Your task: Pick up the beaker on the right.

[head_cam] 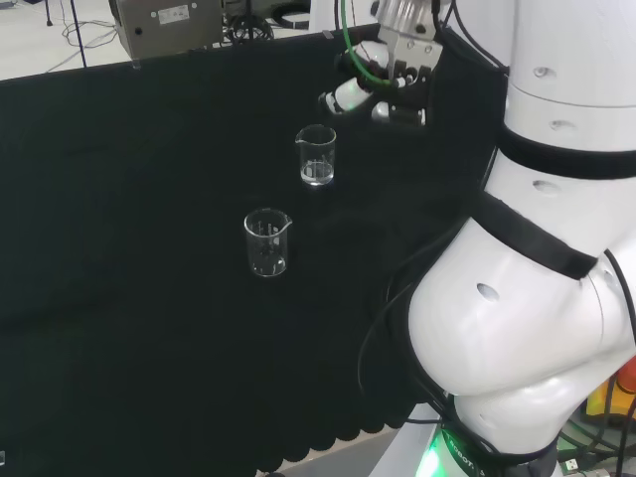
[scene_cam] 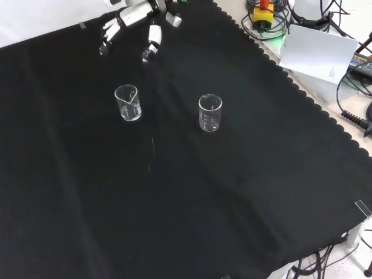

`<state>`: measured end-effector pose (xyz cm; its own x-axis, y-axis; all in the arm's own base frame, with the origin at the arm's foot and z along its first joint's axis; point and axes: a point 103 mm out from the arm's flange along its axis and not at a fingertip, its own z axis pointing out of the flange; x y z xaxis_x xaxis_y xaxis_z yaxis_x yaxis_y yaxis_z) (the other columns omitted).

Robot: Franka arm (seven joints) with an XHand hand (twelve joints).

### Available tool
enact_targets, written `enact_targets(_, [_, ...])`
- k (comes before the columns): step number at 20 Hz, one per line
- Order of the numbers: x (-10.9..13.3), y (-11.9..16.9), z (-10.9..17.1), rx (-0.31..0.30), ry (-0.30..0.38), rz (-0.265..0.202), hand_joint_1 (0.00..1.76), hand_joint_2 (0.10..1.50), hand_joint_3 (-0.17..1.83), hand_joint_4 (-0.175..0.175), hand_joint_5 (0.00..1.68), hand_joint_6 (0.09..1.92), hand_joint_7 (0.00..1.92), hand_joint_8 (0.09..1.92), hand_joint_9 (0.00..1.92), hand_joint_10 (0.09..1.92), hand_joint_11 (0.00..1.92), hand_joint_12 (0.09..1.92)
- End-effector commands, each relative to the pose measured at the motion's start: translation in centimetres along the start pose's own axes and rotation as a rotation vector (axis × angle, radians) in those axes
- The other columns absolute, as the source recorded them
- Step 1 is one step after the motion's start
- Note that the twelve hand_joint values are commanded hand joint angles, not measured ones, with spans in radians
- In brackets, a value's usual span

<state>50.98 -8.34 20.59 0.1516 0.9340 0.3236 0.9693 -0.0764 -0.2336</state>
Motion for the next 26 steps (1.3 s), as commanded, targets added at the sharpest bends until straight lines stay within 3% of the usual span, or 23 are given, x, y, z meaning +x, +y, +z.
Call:
enact_targets(1, [-0.4, 1.5, 3.0, 0.02, 0.03, -0.057, 0.8, 0.61, 0.62, -0.038, 0.4, 0.09, 0.17, 0.7, 0.32, 0.7, 0.0, 1.43])
enact_targets(9, [-1.4, 2.4, 5.2, 0.036, 0.046, -0.07, 0.81, 0.58, 0.64, -0.036, 0.38, 0.09, 0.14, 0.7, 0.29, 0.69, 0.0, 1.4])
enact_targets(13, [-1.8, 3.0, 5.8, 0.034, 0.058, -0.091, 0.82, 0.57, 0.64, -0.034, 0.37, 0.09, 0.13, 0.69, 0.28, 0.69, 0.0, 1.39])
enact_targets(16, [-2.2, 3.4, 6.4, 0.002, 0.11, -0.125, 0.83, 0.56, 0.64, -0.034, 0.37, 0.09, 0.12, 0.69, 0.27, 0.68, 0.0, 1.38])
enact_targets(26, [-2.9, 5.3, 7.9, 0.022, 0.15, -0.18, 0.87, 0.54, 0.66, -0.034, 0.38, 0.09, 0.13, 0.69, 0.27, 0.68, 0.0, 1.4])
